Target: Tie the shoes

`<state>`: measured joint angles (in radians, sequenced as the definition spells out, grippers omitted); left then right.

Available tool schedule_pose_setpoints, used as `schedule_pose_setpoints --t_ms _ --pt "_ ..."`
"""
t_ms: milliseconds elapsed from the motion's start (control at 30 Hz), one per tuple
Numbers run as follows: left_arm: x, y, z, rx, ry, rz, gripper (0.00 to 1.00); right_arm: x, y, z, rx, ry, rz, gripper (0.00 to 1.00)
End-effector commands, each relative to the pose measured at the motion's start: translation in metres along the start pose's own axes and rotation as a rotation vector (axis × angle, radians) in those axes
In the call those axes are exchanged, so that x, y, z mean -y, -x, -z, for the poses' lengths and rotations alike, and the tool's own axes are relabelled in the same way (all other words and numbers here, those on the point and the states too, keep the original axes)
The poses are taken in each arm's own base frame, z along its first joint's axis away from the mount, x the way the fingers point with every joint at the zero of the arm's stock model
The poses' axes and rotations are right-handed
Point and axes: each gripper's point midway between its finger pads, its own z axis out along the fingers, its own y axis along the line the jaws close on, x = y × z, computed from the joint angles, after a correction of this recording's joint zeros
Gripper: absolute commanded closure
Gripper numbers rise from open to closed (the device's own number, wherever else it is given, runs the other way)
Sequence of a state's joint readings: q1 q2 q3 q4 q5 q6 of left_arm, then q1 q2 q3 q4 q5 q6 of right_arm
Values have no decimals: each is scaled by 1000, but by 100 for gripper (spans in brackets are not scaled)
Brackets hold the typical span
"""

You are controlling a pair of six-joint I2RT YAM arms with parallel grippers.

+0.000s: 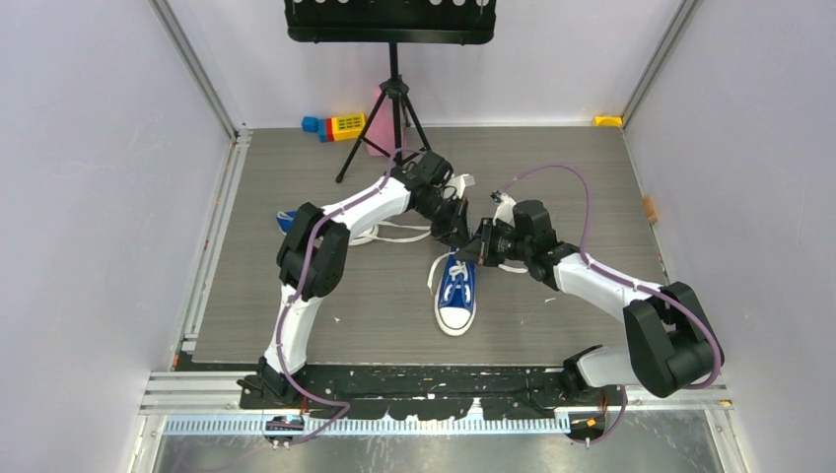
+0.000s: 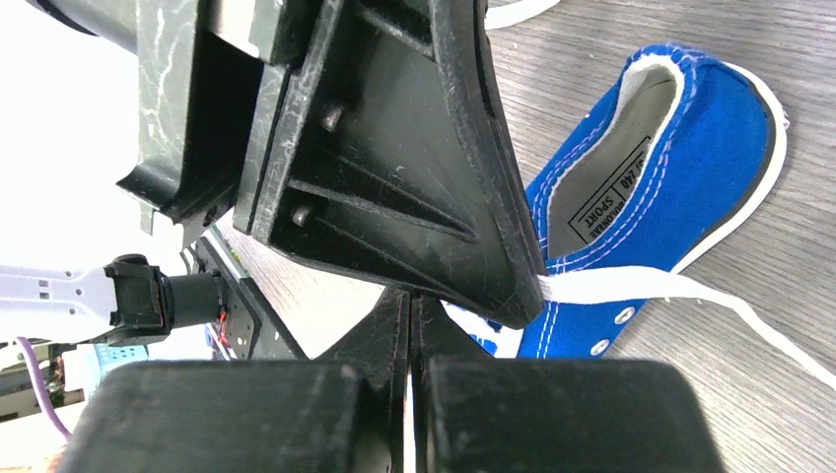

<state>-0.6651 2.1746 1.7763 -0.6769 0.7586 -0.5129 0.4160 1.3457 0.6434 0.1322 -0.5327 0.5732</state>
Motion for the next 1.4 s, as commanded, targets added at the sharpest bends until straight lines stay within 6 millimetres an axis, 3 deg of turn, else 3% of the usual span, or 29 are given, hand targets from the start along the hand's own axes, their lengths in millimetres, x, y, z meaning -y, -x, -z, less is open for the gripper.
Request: schedule_pose_setpoints --t_ms 0,133,267,400,667,733,833,933,1067,1367 --pt "20 7 18 33 -88 -23 100 -7 9 3 34 13 38 100" --pt "16 24 39 167 -114 3 99 -6 9 4 35 3 37 100" --pt "7 32 56 274 -133 27 87 -4 9 4 36 -5 32 100" --pt "-4 36 68 337 -140 52 84 -4 8 5 33 -10 29 100" --pt "-14 34 82 398 -144 64 89 -1 6 6 31 -23 24 100" --pt "-16 34 81 395 -136 71 85 -1 6 6 31 -22 24 100" --pt "-16 36 77 382 -132 72 61 -1 5 5 25 -21 22 100" --pt "-12 40 72 379 -107 56 48 -2 5 5 22 -18 20 100" --pt "-13 45 62 356 -82 69 44 -2 6 5 23 -17 20 100" --pt "-17 49 38 313 -63 92 50 -3 6 4 20 -12 18 100"
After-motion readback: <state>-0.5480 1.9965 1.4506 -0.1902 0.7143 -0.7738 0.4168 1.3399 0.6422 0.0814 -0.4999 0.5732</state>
